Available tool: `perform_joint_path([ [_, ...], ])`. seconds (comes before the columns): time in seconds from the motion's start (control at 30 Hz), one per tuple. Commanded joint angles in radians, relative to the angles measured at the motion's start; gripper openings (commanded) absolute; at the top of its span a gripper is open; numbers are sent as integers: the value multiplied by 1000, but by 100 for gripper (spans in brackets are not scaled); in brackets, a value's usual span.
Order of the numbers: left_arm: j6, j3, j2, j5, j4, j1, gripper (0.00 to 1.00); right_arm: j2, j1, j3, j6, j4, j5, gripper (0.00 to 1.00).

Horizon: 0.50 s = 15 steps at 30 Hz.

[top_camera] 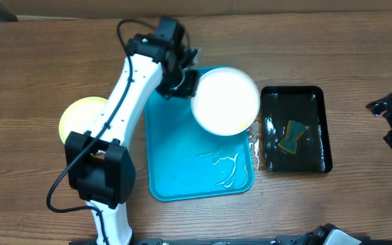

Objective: Clean dirty plates on tray and stack at the side
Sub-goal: 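Lift the white plate with left gripper and tilt it over black tray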

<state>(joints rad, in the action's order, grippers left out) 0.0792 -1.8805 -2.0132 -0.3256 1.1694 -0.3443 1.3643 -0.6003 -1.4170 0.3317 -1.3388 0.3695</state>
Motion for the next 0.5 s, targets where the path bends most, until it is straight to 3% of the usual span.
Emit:
perform_joint_path([
  [0.0,50,-81,13,25,-54,-72,4,-5,-7,-5,-30,13,74,91],
  [0.3,76,-87,0,449,-335,-327,4,-4,5,-5,-30,19,74,91],
  [0.47,20,-87,-9,665,-431,-431,4,-4,5,-5,-29,16,74,91],
])
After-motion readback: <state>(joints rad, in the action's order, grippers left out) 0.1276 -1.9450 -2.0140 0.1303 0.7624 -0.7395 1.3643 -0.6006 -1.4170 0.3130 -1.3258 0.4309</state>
